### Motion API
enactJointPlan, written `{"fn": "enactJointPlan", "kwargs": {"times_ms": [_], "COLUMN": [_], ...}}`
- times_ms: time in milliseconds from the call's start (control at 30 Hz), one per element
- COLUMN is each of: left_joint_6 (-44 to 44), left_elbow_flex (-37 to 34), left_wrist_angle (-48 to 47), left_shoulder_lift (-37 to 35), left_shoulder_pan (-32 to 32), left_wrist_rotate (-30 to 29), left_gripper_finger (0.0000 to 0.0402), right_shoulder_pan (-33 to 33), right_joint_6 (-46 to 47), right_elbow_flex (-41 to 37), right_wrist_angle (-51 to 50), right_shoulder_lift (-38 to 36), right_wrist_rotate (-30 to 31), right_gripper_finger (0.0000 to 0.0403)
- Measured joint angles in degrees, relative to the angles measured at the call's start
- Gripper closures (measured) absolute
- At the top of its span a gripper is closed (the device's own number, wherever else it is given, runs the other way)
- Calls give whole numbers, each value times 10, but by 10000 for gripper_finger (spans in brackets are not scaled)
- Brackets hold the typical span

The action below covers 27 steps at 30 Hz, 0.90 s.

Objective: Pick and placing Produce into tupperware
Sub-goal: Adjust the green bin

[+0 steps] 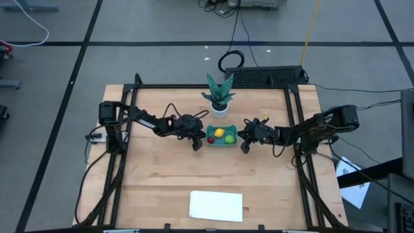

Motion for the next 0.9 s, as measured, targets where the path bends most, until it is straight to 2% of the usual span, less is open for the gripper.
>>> {"fn": "enactJointPlan", "kwargs": {"times_ms": [733, 900], "left_joint_6": [-1, -2], "left_elbow_flex": [0, 0], "left_wrist_angle": [-5, -7], "left_shoulder_lift": [0, 0], "left_shoulder_pan": [1, 1], "left_wrist_rotate": [-17, -17], "left_gripper_finger": [401, 390], "right_shoulder_pan": [0, 0], "right_joint_6": [-2, -1], "right_elbow_flex": [0, 0], "right_wrist_angle": [-5, -5], "right_shoulder_lift": [0, 0], "right_wrist_rotate": [-1, -1], "right_gripper_finger": [403, 403]}}
